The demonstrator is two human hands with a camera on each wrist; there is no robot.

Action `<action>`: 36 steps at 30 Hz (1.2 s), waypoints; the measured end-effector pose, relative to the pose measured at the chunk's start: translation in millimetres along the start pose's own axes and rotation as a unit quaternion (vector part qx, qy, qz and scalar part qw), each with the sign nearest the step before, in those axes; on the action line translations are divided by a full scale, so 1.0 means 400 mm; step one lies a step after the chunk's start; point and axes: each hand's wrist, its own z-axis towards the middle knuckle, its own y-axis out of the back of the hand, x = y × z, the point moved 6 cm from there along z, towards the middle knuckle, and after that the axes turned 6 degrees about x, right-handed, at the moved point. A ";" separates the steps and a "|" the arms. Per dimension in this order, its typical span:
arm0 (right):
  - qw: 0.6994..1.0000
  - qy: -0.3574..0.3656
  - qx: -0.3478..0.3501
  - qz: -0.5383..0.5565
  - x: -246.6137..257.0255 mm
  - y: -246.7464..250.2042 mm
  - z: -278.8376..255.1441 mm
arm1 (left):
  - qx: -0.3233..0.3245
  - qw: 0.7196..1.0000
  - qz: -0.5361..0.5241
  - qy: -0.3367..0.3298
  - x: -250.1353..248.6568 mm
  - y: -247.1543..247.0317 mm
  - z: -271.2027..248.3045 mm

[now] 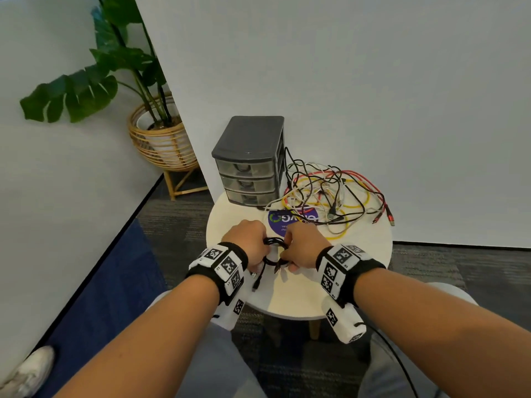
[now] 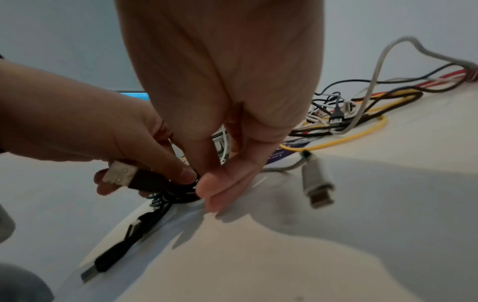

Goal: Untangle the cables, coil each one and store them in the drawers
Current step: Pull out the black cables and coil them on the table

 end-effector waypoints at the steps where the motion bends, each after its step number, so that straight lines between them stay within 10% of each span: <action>1: 1.000 0.004 -0.003 0.002 0.001 -0.001 0.002 | -0.005 1.000 0.031 -0.001 -0.003 0.005 0.000; 10: 0.991 0.042 -0.021 0.128 -0.021 0.074 -0.007 | -0.014 0.999 0.028 -0.032 -0.009 0.062 0.012; 16: 0.960 0.083 -0.250 0.094 -0.066 0.327 0.002 | -0.140 0.981 -0.045 -0.128 -0.093 0.179 0.017; 22: 0.977 0.004 -0.138 -0.164 -0.089 0.365 0.114 | -0.062 0.987 0.053 -0.139 -0.161 0.181 0.083; 36: 0.931 0.247 -0.262 0.066 0.068 0.639 -0.024 | -0.119 0.979 0.057 -0.157 -0.187 0.247 0.068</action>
